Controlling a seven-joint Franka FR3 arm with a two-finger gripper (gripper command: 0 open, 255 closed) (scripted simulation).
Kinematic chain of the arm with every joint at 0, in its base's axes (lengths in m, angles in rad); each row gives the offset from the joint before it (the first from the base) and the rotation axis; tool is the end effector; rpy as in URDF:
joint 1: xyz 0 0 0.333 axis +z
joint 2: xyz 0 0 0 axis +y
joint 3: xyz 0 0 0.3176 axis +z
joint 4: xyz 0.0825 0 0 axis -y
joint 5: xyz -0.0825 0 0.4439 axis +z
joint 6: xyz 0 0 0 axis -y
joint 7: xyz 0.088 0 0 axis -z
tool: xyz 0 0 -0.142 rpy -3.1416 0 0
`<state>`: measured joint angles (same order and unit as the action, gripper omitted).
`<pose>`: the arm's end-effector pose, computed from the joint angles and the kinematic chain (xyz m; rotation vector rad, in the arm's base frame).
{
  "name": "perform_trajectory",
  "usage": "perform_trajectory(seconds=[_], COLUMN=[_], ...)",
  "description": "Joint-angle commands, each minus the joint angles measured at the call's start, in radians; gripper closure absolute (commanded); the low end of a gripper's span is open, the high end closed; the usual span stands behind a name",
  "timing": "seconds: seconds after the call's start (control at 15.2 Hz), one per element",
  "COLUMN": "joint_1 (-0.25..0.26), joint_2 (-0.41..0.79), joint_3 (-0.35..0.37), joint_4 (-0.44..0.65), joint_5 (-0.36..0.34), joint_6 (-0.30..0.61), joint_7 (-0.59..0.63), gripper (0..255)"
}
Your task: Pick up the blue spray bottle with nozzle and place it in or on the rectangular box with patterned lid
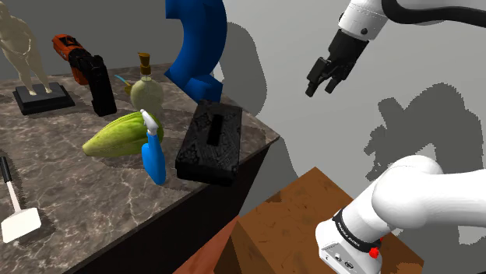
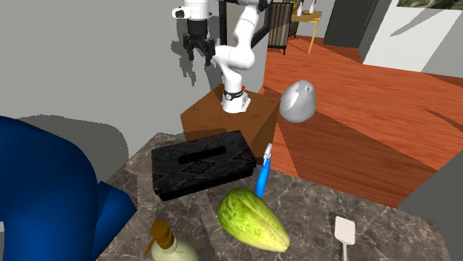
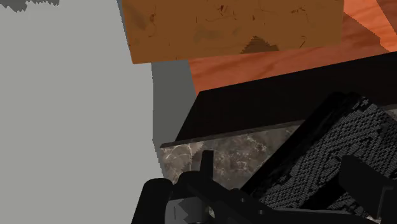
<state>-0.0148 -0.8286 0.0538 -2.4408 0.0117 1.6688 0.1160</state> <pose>0.3644 0.0174 0.5353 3.1128 -0.1466 0.0899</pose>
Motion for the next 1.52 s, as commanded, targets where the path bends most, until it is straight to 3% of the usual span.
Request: perform_trajectory(seconds=[0.0, 0.79, 1.45], joint_1=[0.000, 0.069, 0.095], joint_2=[0.000, 0.310, 0.645], joint_3=[0.000, 0.223, 0.392], joint_4=[0.000, 0.133, 0.363], joint_5=[0.000, 0.103, 0.057], joint_6=[0.000, 0.165, 0.253], joint_7=[0.000, 0.216, 0.417], gripper=[0, 0, 0])
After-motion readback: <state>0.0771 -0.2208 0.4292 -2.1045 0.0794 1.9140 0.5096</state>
